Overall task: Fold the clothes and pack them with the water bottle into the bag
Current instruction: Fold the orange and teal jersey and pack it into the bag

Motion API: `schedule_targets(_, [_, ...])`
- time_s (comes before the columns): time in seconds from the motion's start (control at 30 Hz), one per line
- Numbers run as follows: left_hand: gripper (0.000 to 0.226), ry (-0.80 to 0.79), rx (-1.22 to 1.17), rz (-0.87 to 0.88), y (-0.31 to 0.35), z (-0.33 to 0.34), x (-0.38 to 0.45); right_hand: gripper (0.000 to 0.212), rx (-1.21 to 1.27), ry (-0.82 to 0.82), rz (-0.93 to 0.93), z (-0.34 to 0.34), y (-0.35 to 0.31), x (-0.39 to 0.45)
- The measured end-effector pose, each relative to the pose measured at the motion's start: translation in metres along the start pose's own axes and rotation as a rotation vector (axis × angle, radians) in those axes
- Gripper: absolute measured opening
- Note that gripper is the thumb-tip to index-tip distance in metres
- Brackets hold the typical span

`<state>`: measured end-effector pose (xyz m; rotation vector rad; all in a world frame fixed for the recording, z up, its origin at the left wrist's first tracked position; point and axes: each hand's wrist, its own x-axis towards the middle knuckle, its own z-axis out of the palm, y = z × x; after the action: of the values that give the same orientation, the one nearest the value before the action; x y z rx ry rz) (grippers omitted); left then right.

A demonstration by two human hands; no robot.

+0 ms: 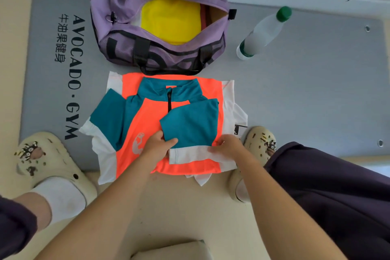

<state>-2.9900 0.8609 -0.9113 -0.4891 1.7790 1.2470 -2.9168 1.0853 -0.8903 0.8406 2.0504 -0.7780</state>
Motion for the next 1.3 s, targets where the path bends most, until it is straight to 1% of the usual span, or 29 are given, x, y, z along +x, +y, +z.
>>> schedule_targets(0.03, [0.017,-0.036,-0.025,0.003,0.0,0.0,-0.002,0.023,-0.035,-0.011,0.002,0.001,0.006,-0.002])
schedule_targets(0.1, [0.023,-0.09,-0.084,0.007,0.002,0.002,-0.004,0.028,-0.075,-0.049,0.017,-0.001,0.015,-0.004])
schedule_targets(0.17, [0.025,-0.083,-0.137,0.028,0.006,0.004,-0.005,0.032,-0.098,-0.063,0.034,-0.009,0.015,-0.003])
schedule_targets(0.23, [0.024,-0.029,-0.192,0.066,0.011,0.006,-0.004,0.04,0.018,0.011,0.033,-0.02,0.008,0.002])
schedule_targets(0.3, [0.028,0.016,-0.226,0.1,0.016,0.006,-0.001,0.042,0.23,0.139,0.013,-0.032,-0.006,0.009])
schedule_targets(0.37, [0.038,0.017,-0.22,0.118,0.02,0.005,0.001,0.046,0.354,0.267,-0.081,-0.043,-0.021,0.019])
schedule_targets(0.4, [0.042,-0.004,-0.211,0.12,0.021,0.004,0.003,0.049,0.354,0.301,-0.149,-0.047,-0.027,0.024])
schedule_targets(0.43, [0.044,-0.032,-0.202,0.118,0.022,0.003,0.004,0.051,0.323,0.295,-0.217,-0.052,-0.032,0.029])
schedule_targets(0.47, [0.045,-0.058,-0.193,0.11,0.022,0.002,0.005,0.048,0.291,0.256,-0.272,-0.055,-0.037,0.035])
schedule_targets(0.5, [0.044,-0.082,-0.186,0.101,0.021,0.001,0.006,0.038,0.253,0.209,-0.305,-0.059,-0.041,0.042])
schedule_targets(0.53, [0.041,-0.102,-0.176,0.093,0.021,0.0,0.006,0.022,0.225,0.152,-0.291,-0.064,-0.045,0.049])
schedule_targets(0.57, [0.036,-0.116,-0.166,0.085,0.02,-0.001,0.008,0.014,0.199,0.101,-0.26,-0.068,-0.05,0.054])
schedule_targets(0.63, [0.023,-0.127,-0.154,0.07,0.017,-0.002,0.01,0.04,0.146,0.04,-0.158,-0.076,-0.056,0.064])
schedule_targets(0.67, [0.018,-0.123,-0.15,0.063,0.016,-0.003,0.012,0.044,0.134,0.069,-0.125,-0.078,-0.059,0.068])
schedule_targets(0.7, [0.014,-0.117,-0.149,0.058,0.015,-0.003,0.013,0.043,0.124,0.132,-0.116,-0.079,-0.06,0.073])
schedule_targets(0.77, [0.011,-0.104,-0.144,0.055,0.012,-0.002,0.016,0.031,0.163,0.216,-0.095,-0.077,-0.061,0.079])
schedule_targets(0.8, [0.01,-0.098,-0.146,0.057,0.012,-0.002,0.017,0.025,0.245,0.186,-0.053,-0.076,-0.062,0.08])
schedule_targets(0.83, [0.009,-0.094,-0.15,0.058,0.011,-0.001,0.018,0.024,0.324,0.118,0.008,-0.075,-0.063,0.08])
schedule_targets(0.87, [0.009,-0.089,-0.153,0.056,0.011,-0.001,0.018,0.029,0.359,0.032,0.076,-0.075,-0.062,0.08])
schedule_targets(0.9, [0.009,-0.081,-0.153,0.053,0.011,0.0,0.019,0.028,0.329,-0.047,0.127,-0.077,-0.062,0.08])
schedule_targets(0.93, [0.009,-0.073,-0.148,0.05,0.011,0.001,0.019,0.023,0.244,-0.096,0.15,-0.08,-0.061,0.081])
schedule_targets(1.0, [0.011,-0.062,-0.134,0.048,0.01,0.002,0.019,0.016,0.105,-0.126,0.15,-0.087,-0.061,0.08])
schedule_targets(1.03, [0.012,-0.061,-0.132,0.05,0.009,0.003,0.019,0.014,0.114,-0.122,0.126,-0.09,-0.06,0.08])
schedule_targets(1.1, [0.011,-0.06,-0.134,0.051,0.008,0.003,0.02,0.014,0.293,-0.129,0.021,-0.094,-0.055,0.08])
schedule_targets(1.17, [0.011,-0.057,-0.14,0.052,0.008,0.004,0.021,0.013,0.492,-0.233,-0.064,-0.096,-0.051,0.077])
schedule_targets(1.2, [0.012,-0.053,-0.137,0.053,0.008,0.004,0.021,0.015,0.528,-0.283,-0.06,-0.094,-0.051,0.077])
schedule_targets(1.23, [0.013,-0.052,-0.133,0.053,0.008,0.004,0.021,0.029,0.514,-0.294,-0.031,-0.092,-0.051,0.079])
schedule_targets(1.27, [0.014,-0.051,-0.131,0.053,0.008,0.004,0.021,0.045,0.48,-0.261,0.017,-0.088,-0.052,0.081])
schedule_targets(1.3, [0.014,-0.051,-0.128,0.051,0.008,0.004,0.022,0.054,0.437,-0.198,0.055,-0.085,-0.054,0.084])
